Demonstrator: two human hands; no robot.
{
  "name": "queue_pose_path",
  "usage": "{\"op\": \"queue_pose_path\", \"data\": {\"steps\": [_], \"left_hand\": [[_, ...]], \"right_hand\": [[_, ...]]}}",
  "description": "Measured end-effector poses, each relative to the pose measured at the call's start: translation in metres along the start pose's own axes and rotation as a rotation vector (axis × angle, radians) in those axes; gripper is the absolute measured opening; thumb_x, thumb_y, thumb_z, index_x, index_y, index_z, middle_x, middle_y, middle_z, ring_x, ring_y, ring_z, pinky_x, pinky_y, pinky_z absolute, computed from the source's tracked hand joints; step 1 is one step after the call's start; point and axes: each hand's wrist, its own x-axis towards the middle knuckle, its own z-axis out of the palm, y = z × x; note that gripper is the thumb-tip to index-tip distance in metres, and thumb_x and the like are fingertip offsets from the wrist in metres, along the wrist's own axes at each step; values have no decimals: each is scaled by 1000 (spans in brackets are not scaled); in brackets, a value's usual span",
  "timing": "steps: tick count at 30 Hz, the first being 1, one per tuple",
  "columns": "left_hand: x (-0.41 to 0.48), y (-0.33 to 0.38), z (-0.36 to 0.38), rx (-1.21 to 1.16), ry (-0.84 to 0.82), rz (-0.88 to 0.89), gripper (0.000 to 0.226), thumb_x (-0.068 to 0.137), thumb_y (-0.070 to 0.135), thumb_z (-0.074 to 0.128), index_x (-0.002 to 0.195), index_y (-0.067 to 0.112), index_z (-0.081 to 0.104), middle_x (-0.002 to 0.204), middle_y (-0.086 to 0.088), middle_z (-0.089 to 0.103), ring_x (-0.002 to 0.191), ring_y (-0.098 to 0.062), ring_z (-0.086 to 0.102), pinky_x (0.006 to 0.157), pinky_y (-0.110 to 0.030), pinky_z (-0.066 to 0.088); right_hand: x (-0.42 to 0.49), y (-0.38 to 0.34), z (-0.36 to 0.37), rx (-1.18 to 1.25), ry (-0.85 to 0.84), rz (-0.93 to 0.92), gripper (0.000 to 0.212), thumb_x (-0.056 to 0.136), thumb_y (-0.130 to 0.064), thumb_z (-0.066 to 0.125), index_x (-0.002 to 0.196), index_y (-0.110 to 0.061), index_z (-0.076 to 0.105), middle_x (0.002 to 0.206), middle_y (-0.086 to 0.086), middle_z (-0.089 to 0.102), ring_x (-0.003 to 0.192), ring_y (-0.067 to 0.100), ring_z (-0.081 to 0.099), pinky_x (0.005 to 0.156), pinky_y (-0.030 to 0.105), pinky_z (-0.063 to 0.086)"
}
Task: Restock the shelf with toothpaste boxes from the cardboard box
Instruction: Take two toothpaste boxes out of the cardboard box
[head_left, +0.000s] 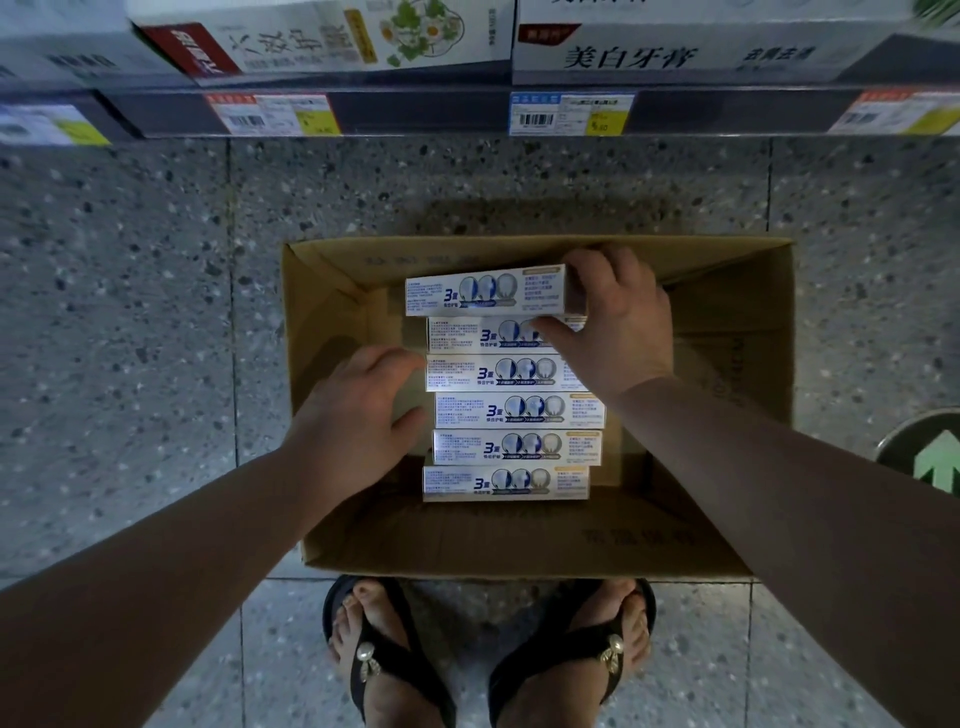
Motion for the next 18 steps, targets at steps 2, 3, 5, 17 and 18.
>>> {"op": "queue_pose_path", "data": {"steps": [2,3,5,17,18], "left_hand": [[1,1,-3,-21,12,-7,50,86,31,57,133,24,41,142,-1,37,125,-22,42,99,-38,39],[1,2,-4,-28,18,-15,50,86,31,57,133,24,41,141,-1,38,124,-22,42,99,-38,39],[0,3,-9,-40,27,-37,50,86,31,57,133,23,42,141,-2,38,124,-23,43,98,-39,41],[61,16,8,62,-29,39,76,81,35,65,143,22,23,150,-5,27,136,-28,26,109,-45,32],[71,17,13,70,-45,48,80,80,35,66,144,20,20,151,-6,25,138,-28,23,111,-44,29]], "right_hand": [[-1,-3,-5,99,3,-32,46,69,-20,76,109,-8,57,109,13,60,99,31,57,81,42,50],[0,-5,-10,154,-11,-44,43,70,-15,75,107,-6,57,107,13,60,97,29,58,78,37,49],[-1,-9,-22,210,-27,-56,42,71,-11,74,109,-5,56,108,12,59,96,25,57,74,26,44],[-51,35,-92,371,100,163,58,69,-33,63,115,-2,47,98,3,49,77,-9,39,60,-9,31],[-51,38,-90,381,107,176,56,69,-26,63,116,0,47,97,2,49,77,-10,39,59,-10,30]]}}
